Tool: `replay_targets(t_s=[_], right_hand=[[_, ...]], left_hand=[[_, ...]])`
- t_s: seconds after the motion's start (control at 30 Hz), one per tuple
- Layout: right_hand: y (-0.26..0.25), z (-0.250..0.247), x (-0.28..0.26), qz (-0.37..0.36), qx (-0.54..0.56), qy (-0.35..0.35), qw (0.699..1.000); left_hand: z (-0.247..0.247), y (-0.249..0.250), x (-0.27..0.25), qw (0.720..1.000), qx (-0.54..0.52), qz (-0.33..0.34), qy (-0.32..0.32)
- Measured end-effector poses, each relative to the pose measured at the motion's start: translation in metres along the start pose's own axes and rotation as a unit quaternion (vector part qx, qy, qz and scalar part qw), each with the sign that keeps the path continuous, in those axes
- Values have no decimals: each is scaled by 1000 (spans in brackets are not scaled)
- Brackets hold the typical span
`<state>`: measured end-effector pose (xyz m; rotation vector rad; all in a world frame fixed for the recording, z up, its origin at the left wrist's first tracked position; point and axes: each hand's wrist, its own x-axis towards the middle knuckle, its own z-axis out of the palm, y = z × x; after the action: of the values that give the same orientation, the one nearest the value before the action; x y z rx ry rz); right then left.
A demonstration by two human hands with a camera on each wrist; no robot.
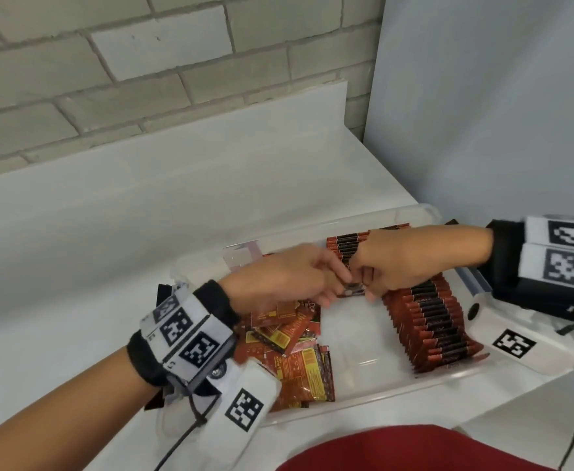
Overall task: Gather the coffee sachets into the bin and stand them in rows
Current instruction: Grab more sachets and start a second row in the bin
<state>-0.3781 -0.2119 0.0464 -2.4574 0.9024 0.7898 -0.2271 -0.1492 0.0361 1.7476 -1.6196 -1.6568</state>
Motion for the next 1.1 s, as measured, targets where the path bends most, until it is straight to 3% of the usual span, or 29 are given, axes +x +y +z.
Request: replay_targets(t_s=[0.07, 0.13, 0.27, 0.43, 0.5, 0.6, 0.7, 0.8, 0.87, 0.97, 1.03, 1.1], right_hand=[[-1, 2, 1, 0, -16, -21, 1000], [-3, 3, 2, -1, -32, -30, 999], [-4, 3, 4, 2, -46, -39, 998], [-4, 2, 2, 6, -35, -45, 998], [-4, 0, 1, 4, -25, -50, 998], [-7, -7, -4, 0, 2, -62, 998], [-9, -12, -7, -1, 78, -77, 994], [-14, -7, -1, 27, 240, -80, 967], [-20, -2, 6, 59, 379, -73, 921], [-33, 0, 11, 93, 519, -78, 846], [-41, 2, 13, 102, 536, -85, 834], [-49, 5, 15, 106, 524, -89, 840]], left_hand=[[-8, 12, -5, 987, 133, 73, 45], [-11, 22, -5, 956, 256, 130, 57], [-5, 24, 8, 914, 391, 106, 7], [-10, 21, 6, 907, 407, 105, -8], [-19, 21, -1, 910, 400, 107, 17], [-34, 15, -12, 904, 418, 70, 65], [-38, 4, -20, 896, 441, 30, 37], [-37, -2, -21, 897, 441, 12, 31], [-36, -3, -22, 898, 439, 0, 16], [-37, -5, -25, 885, 461, -26, -60], [-38, -9, -27, 864, 488, -47, -112], [-39, -12, -29, 850, 506, -56, -135]])
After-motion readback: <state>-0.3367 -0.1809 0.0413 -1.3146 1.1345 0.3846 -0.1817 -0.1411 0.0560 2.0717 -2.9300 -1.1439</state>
